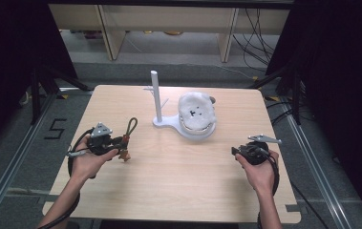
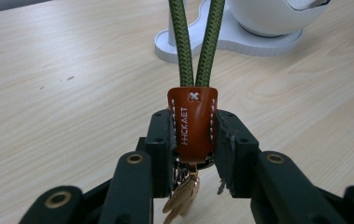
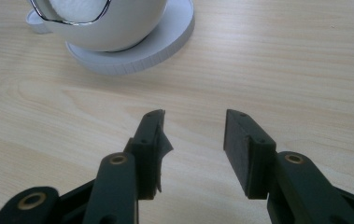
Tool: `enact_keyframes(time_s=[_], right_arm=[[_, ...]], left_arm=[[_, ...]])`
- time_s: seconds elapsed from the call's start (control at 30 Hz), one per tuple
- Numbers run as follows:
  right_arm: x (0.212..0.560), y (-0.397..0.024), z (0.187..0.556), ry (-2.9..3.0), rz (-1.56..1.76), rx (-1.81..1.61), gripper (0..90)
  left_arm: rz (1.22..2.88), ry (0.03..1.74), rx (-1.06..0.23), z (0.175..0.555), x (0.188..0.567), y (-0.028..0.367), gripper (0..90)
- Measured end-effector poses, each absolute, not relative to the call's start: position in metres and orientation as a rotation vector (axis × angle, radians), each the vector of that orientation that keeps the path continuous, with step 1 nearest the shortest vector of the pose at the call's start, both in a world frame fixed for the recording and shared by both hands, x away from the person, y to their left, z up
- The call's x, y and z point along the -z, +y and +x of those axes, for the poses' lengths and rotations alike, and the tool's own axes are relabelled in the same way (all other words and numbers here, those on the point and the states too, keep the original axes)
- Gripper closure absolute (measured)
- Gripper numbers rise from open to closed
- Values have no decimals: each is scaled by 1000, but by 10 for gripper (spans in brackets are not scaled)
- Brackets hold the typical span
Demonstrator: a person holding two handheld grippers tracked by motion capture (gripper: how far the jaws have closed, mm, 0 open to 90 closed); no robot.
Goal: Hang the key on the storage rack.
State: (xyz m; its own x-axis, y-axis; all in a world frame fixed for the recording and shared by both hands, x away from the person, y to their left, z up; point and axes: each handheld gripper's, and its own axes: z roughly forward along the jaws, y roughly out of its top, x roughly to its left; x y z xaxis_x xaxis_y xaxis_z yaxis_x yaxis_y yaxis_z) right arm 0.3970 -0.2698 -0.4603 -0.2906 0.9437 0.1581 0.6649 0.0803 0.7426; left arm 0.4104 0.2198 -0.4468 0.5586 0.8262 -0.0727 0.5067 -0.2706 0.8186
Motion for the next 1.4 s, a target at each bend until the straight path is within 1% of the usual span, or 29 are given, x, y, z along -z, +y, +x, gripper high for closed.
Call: enact_keyframes(time_s=[0.1, 0.13, 0.3, 0.4, 1.13, 1.4], right_arm=[[460, -270, 397, 2003, 1590, -1054, 587], [460, -269, 397, 1998, 1593, -1050, 587], [460, -269, 396, 1997, 1596, -1039, 587], [461, -270, 397, 1998, 1592, -1050, 587], [462, -269, 397, 1974, 1593, -1038, 586], [461, -269, 396, 1990, 1591, -1030, 586]], left_arm=[[1934, 1075, -483, 411, 445, 220, 682], [1895, 1083, -492, 411, 445, 219, 683], [1908, 1075, -504, 413, 444, 220, 682], [1874, 1080, -507, 414, 444, 218, 682], [1803, 1066, -543, 422, 438, 215, 682], [1767, 1047, -568, 427, 430, 213, 681]])
